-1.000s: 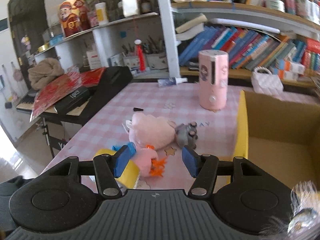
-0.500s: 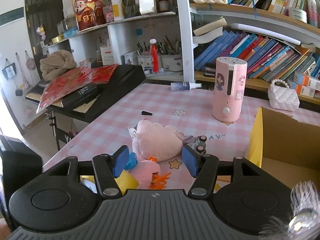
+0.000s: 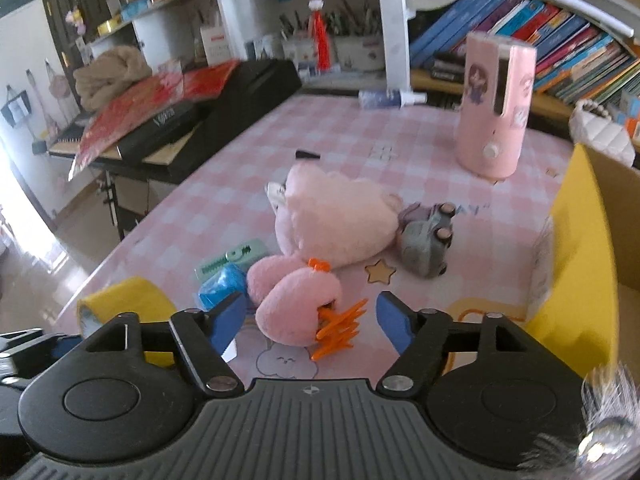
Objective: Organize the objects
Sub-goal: 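Close the left tool on the tape roll while the right tool grasps the pink plush, then carry the tape roll and pink plush over the open yellow box, then lower the plush into the box with the right tool while the left tool drops the tape roll in, then withdraw both open tools from the box back toward the table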
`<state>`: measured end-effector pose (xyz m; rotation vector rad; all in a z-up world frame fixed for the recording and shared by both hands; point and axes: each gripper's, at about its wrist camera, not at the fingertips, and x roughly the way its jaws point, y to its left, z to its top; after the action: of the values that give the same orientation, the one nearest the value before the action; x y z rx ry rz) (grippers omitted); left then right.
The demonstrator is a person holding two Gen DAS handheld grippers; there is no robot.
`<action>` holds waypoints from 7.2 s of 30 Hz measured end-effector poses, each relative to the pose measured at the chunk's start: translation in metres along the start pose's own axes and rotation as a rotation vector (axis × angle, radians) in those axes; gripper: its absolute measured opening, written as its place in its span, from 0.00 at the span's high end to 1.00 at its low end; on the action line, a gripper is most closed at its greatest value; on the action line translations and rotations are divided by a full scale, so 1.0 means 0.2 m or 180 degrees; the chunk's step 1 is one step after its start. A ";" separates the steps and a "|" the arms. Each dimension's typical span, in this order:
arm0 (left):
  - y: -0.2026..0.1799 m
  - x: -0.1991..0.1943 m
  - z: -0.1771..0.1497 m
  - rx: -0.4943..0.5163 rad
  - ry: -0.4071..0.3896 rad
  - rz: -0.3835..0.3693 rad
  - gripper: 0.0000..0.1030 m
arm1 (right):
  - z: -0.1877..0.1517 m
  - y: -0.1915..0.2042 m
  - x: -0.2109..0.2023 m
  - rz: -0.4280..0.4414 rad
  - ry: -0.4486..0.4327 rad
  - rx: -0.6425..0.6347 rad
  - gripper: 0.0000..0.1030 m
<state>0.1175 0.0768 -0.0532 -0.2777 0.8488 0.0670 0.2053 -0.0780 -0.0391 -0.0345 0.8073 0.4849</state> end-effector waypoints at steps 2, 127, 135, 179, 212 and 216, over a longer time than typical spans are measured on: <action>0.01 0.00 0.00 -0.0020 0.0022 0.0005 0.18 | 0.01 0.01 0.05 0.0004 0.0082 -0.0002 0.24; -0.65 -0.50 -0.32 0.1664 -0.0265 -0.1613 0.19 | -0.86 -0.26 -1.19 -0.1793 -0.0466 0.1612 0.35; -0.81 -0.47 -0.21 0.1612 -0.0468 -0.1616 0.19 | -0.71 -0.45 -1.22 -0.1776 -0.0704 0.1452 0.35; -1.43 0.11 -0.10 0.2126 -0.0347 -0.0880 0.18 | -0.25 -1.18 -0.63 -0.1359 0.0102 -0.0134 0.35; -1.18 -0.39 -0.21 0.1852 -0.1100 -0.1053 0.09 | -0.37 -0.93 -1.08 -0.1474 -0.0898 0.0621 0.21; -1.09 -0.44 -0.25 0.1849 -0.1078 -0.1080 0.09 | -0.44 -0.83 -1.16 -0.1651 -0.1007 0.0761 0.21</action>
<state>0.0588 -0.1415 0.0286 0.1387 0.4464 -0.4342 0.0793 -0.3369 0.0359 0.0527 0.5119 -0.0988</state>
